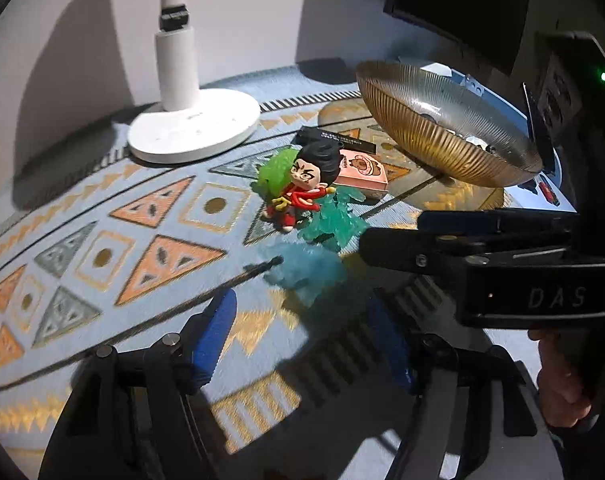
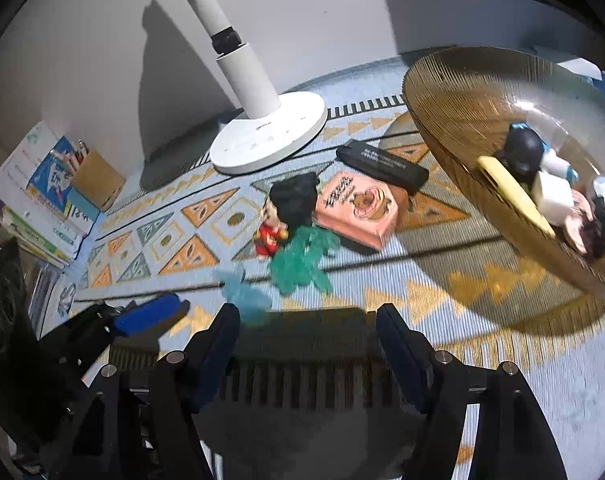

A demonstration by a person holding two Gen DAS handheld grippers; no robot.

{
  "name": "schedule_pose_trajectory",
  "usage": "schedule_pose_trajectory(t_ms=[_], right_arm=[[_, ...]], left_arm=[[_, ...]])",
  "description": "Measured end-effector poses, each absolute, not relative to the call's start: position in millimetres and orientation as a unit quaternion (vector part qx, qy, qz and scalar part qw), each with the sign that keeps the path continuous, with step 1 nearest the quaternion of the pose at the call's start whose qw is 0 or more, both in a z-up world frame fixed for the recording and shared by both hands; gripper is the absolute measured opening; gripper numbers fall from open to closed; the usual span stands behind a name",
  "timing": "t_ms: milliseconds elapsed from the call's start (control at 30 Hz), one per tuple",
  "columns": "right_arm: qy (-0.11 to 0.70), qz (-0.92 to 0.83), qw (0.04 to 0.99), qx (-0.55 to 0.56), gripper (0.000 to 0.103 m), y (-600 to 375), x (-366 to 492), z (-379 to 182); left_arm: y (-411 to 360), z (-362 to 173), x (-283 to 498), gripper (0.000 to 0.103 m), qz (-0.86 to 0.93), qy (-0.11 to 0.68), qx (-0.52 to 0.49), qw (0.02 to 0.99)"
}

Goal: Organize rigid objects
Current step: 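Grasp the light blue translucent toy with the left tool while the right tool grasps the green toy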

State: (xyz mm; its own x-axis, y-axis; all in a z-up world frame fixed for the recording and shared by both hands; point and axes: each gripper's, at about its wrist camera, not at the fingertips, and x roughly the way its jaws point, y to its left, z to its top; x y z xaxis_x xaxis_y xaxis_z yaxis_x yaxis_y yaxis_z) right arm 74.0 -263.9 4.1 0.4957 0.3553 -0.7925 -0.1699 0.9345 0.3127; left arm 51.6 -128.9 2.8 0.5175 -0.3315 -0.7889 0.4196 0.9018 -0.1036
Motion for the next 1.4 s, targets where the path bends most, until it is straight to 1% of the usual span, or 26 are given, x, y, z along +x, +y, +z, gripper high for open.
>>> schedule_pose_trajectory(t_ms=[67,133,300,333,367,400,433,533,567,600,633,667,733,833,933,967,1033,1067,1100,1133,1167,1200,1233,1267,1367,1400], right_arm=[[0.482,0.155,0.857,0.097,0.066,-261.2,81.1,1.6],[0.487,0.157,0.854,0.095,0.064,-257.1,87.9,-2.5],[0.479,0.152,0.859,0.099,0.059,-250.9,96.3,-6.3],[0.479,0.15,0.859,0.098,0.058,-250.2,97.7,-6.4],[0.476,0.148,0.862,0.098,0.052,-250.1,98.2,-6.0],[0.473,0.148,0.863,0.093,0.045,-249.0,98.3,-5.3],[0.477,0.15,0.862,0.086,0.036,-247.4,98.8,-6.0],[0.469,0.15,0.868,0.061,0.034,-244.1,91.8,-3.7],[0.466,0.154,0.87,0.056,0.031,-244.1,87.9,-1.9],[0.463,0.158,0.871,0.054,0.026,-245.4,84.3,-0.1],[0.46,0.166,0.87,0.055,0.019,-248.1,78.8,2.7],[0.459,0.173,0.87,0.056,0.015,-250.6,73.2,5.3],[0.448,0.178,0.875,0.047,0.015,-258.3,56.2,11.3],[0.445,0.172,0.878,0.03,0.015,-272.2,33.0,12.6],[0.46,0.18,0.868,0.048,0.016,-285.5,26.3,7.5],[0.463,0.177,0.867,0.052,0.019,-286.0,27.7,7.4],[0.463,0.18,0.866,0.062,0.03,-281.4,33.3,9.8],[0.46,0.186,0.866,0.062,0.047,-276.1,36.3,11.4],[0.454,0.188,0.869,0.054,0.06,-268.0,41.5,13.3],[0.45,0.181,0.873,0.043,0.06,-261.1,45.4,13.5],[0.451,0.175,0.875,0.029,0.06,-254.3,50.2,12.6],[0.453,0.173,0.874,0.019,0.059,-248.4,56.0,10.9],[0.454,0.17,0.874,0.014,0.059,-244.1,62.6,9.0],[0.457,0.167,0.874,0.011,0.058,-241.0,68.2,7.1],[0.467,0.165,0.869,-0.004,0.046,-233.8,79.4,0.9],[0.468,0.162,0.869,-0.011,0.045,-231.6,80.7,-1.4]], left_arm=[[-131.8,-1.0,58.4,0.064,-0.218,0.446,0.05,0.867],[-133.2,-3.2,61.0,0.057,-0.22,0.448,0.048,0.865],[-136.8,-5.4,63.8,0.056,-0.223,0.444,0.05,0.866],[-137.0,-5.3,64.6,0.051,-0.223,0.443,0.051,0.867],[-137.5,-5.9,65.7,0.046,-0.223,0.442,0.051,0.867],[-137.8,-5.6,65.4,0.038,-0.218,0.439,0.054,0.87],[-137.6,-5.8,66.2,0.033,-0.218,0.439,0.054,0.87],[-136.0,-3.0,61.7,0.033,-0.228,0.432,0.05,0.871],[-135.3,-1.3,59.0,0.032,-0.228,0.428,0.051,0.873],[-133.9,0.5,55.8,0.032,-0.228,0.427,0.05,0.874],[-131.1,3.4,50.6,0.025,-0.229,0.424,0.048,0.875],[-128.3,5.6,45.8,0.021,-0.229,0.424,0.045,0.875],[-120.7,8.9,35.8,0.018,-0.226,0.422,0.038,0.877],[-109.1,9.8,22.1,0.018,-0.219,0.421,0.028,0.88],[-99.7,9.2,15.9,0.018,-0.211,0.419,0.016,0.883],[-98.0,9.0,15.9,0.018,-0.209,0.419,0.012,0.883],[-95.9,8.6,16.5,0.018,-0.209,0.422,0.007,0.882],[-95.9,8.3,16.7,0.018,-0.211,0.424,0.007,0.881],[-97.0,7.9,16.7,0.019,-0.214,0.427,0.009,0.878],[-98.7,7.3,16.6,0.025,-0.219,0.432,0.011,0.875],[-101.0,6.8,17.5,0.034,-0.221,0.437,0.015,0.872],[-104.6,6.6,19.1,0.049,-0.22,0.44,0.023,0.87],[-109.2,7.0,20.5,0.059,-0.218,0.437,0.034,0.872],[-114.4,7.5,21.9,0.06,-0.217,0.429,0.049,0.875],[-128.4,3.9,32.2,0.06,-0.221,0.433,0.076,0.871],[-133.2,1.9,36.2,0.06,-0.222,0.435,0.081,0.869]])
